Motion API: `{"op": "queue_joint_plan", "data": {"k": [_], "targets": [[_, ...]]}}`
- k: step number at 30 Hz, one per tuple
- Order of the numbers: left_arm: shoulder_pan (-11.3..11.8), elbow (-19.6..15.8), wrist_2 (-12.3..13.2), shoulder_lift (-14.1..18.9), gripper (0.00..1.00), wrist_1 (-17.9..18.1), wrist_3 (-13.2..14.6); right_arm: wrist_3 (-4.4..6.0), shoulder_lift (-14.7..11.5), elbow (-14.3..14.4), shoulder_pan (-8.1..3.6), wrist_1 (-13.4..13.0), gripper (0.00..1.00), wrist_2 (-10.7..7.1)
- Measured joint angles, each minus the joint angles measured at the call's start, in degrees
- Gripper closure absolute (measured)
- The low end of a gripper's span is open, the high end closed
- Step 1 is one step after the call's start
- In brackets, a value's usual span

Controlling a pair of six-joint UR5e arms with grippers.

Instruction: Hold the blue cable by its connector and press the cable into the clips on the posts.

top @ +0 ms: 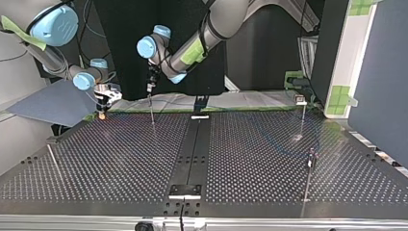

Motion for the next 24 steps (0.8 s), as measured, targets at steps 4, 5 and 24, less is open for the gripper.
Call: {"op": "queue_joint_plan", "data": {"k": [4, 5, 24], "targets": [[0.0, 0.0, -0.1, 0.0, 0.0, -0.3, 0.0, 0.01, 0.0, 0.0, -0.01, 0.0, 1.0, -0.12], [0.0, 0.0, -0.1, 0.0, 0.0, -0.4, 0.0, 0.01, 0.0, 0.0, -0.01, 0.0, 1.0, -0.2], [0.0, -0.9, -0.1, 0.0, 0.0, -0.8, -0.5, -0.01, 0.0, 0.0, 0.01, 0.1, 1.0, -0.53]]}}
